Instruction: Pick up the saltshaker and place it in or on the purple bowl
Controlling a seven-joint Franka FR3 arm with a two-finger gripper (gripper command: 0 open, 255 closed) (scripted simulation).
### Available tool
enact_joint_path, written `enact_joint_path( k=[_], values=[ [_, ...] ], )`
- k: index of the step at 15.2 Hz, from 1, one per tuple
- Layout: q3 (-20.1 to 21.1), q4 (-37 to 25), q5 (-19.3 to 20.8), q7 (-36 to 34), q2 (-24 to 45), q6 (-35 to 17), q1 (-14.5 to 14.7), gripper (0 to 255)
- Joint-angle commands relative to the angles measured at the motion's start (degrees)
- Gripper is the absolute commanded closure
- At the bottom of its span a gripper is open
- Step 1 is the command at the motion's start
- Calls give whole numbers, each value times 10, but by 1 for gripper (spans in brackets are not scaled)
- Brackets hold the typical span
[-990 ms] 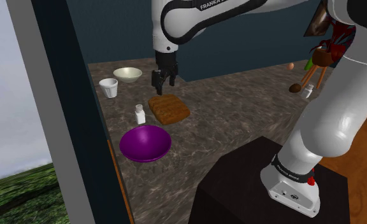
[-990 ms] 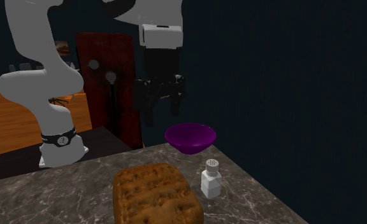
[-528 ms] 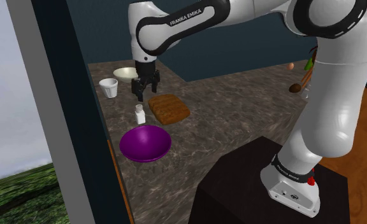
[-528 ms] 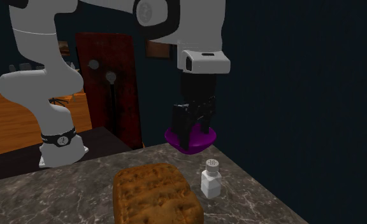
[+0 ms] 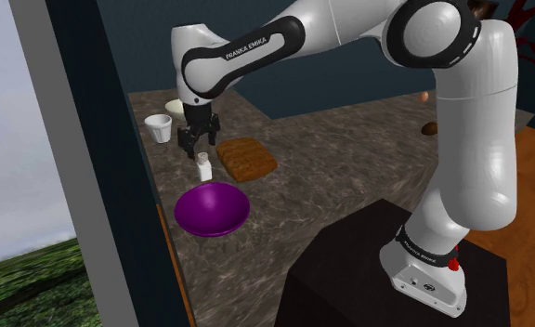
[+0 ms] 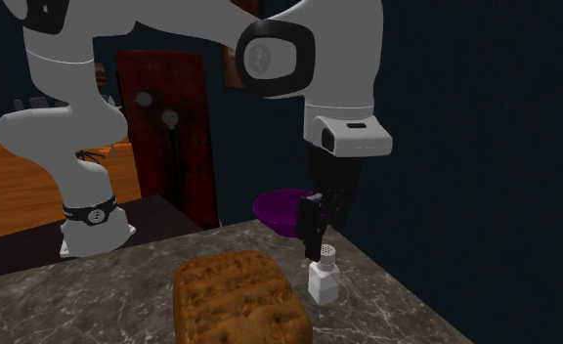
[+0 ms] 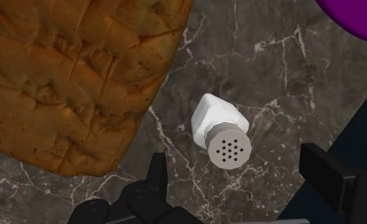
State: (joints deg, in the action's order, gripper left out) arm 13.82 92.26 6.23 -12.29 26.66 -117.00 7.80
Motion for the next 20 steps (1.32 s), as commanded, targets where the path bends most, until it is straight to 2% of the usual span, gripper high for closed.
enact_joint_path(
  k=[1, 10, 11, 20],
  values=[
    [-1, 7, 2, -2, 6, -13, 1, 0],
    [-1, 13, 3, -3, 11, -23, 1, 0],
    [-1, 13, 3, -3, 11, -23, 1, 255],
    [-1, 13, 3, -3, 11, -23, 1, 255]
  ],
)
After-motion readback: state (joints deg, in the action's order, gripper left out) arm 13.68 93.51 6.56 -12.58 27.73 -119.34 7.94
